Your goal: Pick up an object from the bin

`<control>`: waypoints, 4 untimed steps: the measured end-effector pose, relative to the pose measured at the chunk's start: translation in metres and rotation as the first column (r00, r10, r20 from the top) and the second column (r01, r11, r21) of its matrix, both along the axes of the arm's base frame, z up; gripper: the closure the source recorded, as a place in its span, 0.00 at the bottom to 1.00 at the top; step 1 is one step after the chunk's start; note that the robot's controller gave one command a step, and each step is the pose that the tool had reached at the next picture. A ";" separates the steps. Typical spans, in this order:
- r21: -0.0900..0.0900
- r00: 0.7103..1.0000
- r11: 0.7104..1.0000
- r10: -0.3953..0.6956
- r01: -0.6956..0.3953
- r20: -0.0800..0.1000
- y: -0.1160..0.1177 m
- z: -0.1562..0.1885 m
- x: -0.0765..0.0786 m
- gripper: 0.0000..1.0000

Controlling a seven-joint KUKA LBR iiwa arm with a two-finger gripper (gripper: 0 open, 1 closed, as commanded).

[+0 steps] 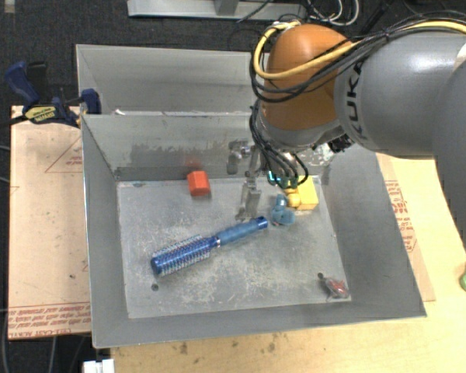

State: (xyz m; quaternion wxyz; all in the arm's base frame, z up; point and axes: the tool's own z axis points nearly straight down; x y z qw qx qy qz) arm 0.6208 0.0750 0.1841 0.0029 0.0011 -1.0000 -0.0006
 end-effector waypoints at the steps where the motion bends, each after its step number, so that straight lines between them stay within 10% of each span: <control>1: 0.001 0.928 0.928 0.373 -0.373 0.004 0.006 -0.116 -0.035 0.00; 2: 0.000 0.928 0.929 0.371 -0.371 0.008 0.005 -0.113 -0.033 1.00; 3: -0.004 0.921 0.921 0.389 -0.389 0.018 0.005 0.012 0.001 1.00; 4: -0.005 0.545 0.545 0.838 -0.838 0.012 0.034 0.115 -0.035 1.00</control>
Offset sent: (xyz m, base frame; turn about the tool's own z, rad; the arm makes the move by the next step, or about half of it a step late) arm -0.0342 0.0046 -0.1141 -0.3833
